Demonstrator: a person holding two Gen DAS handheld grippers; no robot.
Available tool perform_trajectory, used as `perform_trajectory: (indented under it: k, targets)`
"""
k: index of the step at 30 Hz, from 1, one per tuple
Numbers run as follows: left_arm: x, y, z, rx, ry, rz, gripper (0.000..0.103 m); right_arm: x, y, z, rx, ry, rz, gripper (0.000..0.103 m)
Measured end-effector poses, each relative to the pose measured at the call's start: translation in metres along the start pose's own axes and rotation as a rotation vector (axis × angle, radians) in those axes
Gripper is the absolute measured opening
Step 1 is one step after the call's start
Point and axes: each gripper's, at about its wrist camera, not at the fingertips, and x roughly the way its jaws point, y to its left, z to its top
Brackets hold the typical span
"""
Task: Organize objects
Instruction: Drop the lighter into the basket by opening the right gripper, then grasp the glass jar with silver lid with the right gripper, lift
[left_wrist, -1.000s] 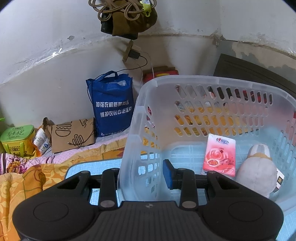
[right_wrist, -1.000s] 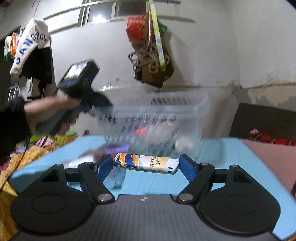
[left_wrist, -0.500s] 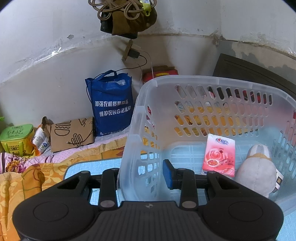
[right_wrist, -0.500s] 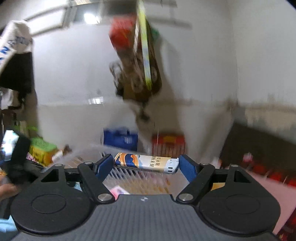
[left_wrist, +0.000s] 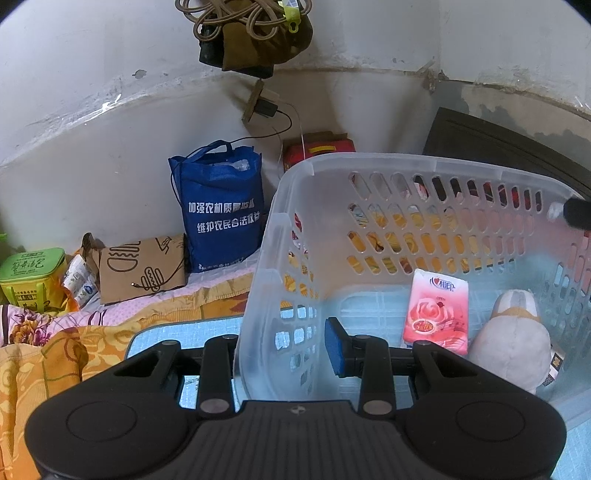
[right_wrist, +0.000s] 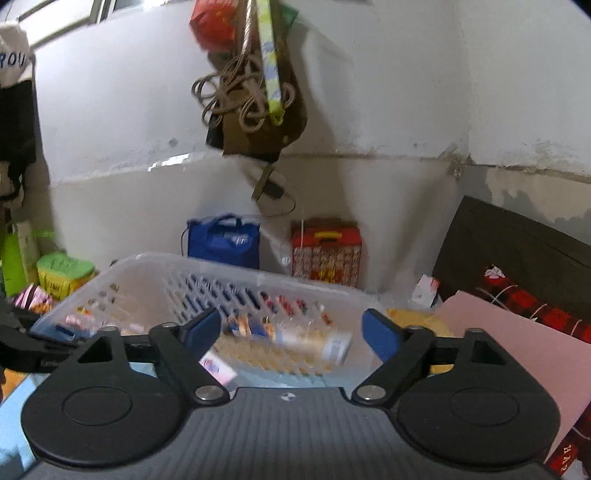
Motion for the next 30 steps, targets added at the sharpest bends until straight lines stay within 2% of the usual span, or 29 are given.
perform_trajectory:
  k: [3,5,9,12,14,16,18,21,24,27,30]
  targets:
    - [0.0,0.0,0.0,-0.001,0.002,-0.005,0.039,-0.003,-0.002,0.0,0.013,-0.018,0.006,0.089]
    - [0.0,-0.001,0.0,0.002,0.0,0.0,0.039,-0.005,-0.002,0.001,0.002,-0.025,0.008,0.094]
    - [-0.001,-0.002,-0.001,0.0,0.003,-0.004,0.039,-0.017,-0.003,0.001,0.01,-0.063,0.004,0.094]
    - [-0.001,-0.001,-0.001,0.002,0.004,-0.009,0.039,-0.046,-0.005,-0.004,0.058,-0.116,0.07,0.094]
    - [-0.001,0.0,-0.001,0.003,0.003,-0.013,0.039,-0.075,-0.007,-0.016,0.132,-0.162,0.14,0.098]
    - [-0.001,0.001,-0.001,0.004,0.003,-0.015,0.039,-0.103,-0.003,-0.03,0.148,-0.194,0.216,0.103]
    - [-0.001,0.001,-0.001,0.003,0.004,-0.015,0.039,-0.123,0.008,-0.05,0.114,-0.206,0.211,0.103]
    - [-0.001,0.001,-0.001,0.002,0.005,-0.013,0.039,-0.129,0.023,-0.079,0.069,-0.155,0.209,0.103]
    - [-0.001,0.0,-0.001,0.002,0.005,-0.013,0.039,-0.117,0.037,-0.108,0.048,-0.049,0.215,0.103]
    - [-0.001,-0.001,0.0,0.001,0.007,-0.013,0.039,-0.106,0.051,-0.129,0.021,0.003,0.198,0.103]
    - [-0.001,0.0,0.0,0.002,0.006,-0.013,0.039,-0.094,0.066,-0.138,-0.024,0.084,0.223,0.103]
